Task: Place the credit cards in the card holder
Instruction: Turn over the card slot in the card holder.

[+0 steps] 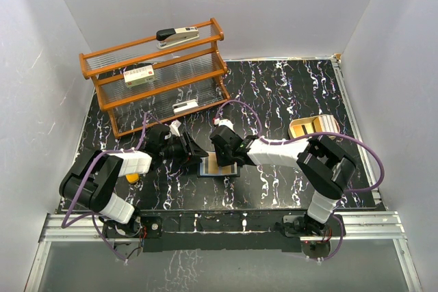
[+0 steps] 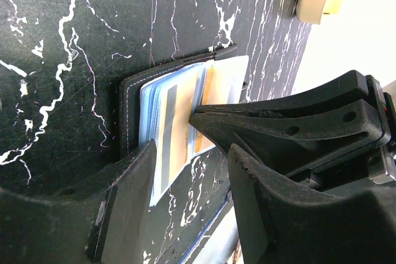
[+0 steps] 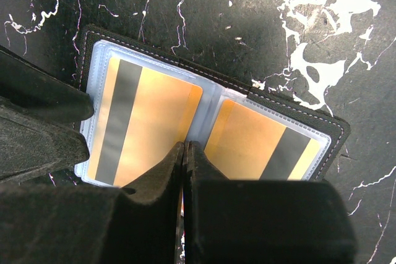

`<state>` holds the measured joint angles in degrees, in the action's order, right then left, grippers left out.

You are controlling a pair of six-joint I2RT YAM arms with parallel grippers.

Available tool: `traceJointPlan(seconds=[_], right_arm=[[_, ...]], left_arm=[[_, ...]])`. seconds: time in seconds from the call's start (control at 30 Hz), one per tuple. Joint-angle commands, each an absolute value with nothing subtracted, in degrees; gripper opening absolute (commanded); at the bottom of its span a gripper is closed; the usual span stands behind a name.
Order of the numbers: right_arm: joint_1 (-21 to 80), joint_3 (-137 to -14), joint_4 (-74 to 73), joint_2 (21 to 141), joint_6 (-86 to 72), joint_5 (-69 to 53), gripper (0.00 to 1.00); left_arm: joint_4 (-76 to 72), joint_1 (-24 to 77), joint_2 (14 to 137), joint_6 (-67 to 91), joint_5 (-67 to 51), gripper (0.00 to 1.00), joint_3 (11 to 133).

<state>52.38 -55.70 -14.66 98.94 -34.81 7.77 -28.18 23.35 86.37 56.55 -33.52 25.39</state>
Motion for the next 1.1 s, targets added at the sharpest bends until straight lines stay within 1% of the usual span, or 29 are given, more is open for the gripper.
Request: traceJointPlan(seconds=[0.0, 0.4, 0.6, 0.73, 1.07], right_arm=[[52.21, -54.14, -15.03, 100.2, -34.45, 9.17, 0.0], [52.19, -54.03, -14.95, 100.29, -34.41, 8.97, 0.0], [52.21, -53.9, -14.63, 100.35, -34.41, 8.87, 0.0], [52.21, -53.7, -14.24, 100.2, -34.41, 8.92, 0.0], [52.21, -53.19, -13.89, 100.39, -34.95, 8.91, 0.0]], left_arm=[[-27.93, 23.12, 85.47, 55.25, -33.2, 0.49, 24.83], [-26.43, 23.12, 85.71, 53.96, -31.93, 0.49, 24.76], [-30.38, 23.12, 87.25, 55.82, -33.62, 0.49, 24.2], [-33.27, 23.36, 87.85, 57.52, -35.39, 0.45, 23.97], [-34.87, 24.79, 88.05, 58.69, -36.66, 0.33, 24.8]])
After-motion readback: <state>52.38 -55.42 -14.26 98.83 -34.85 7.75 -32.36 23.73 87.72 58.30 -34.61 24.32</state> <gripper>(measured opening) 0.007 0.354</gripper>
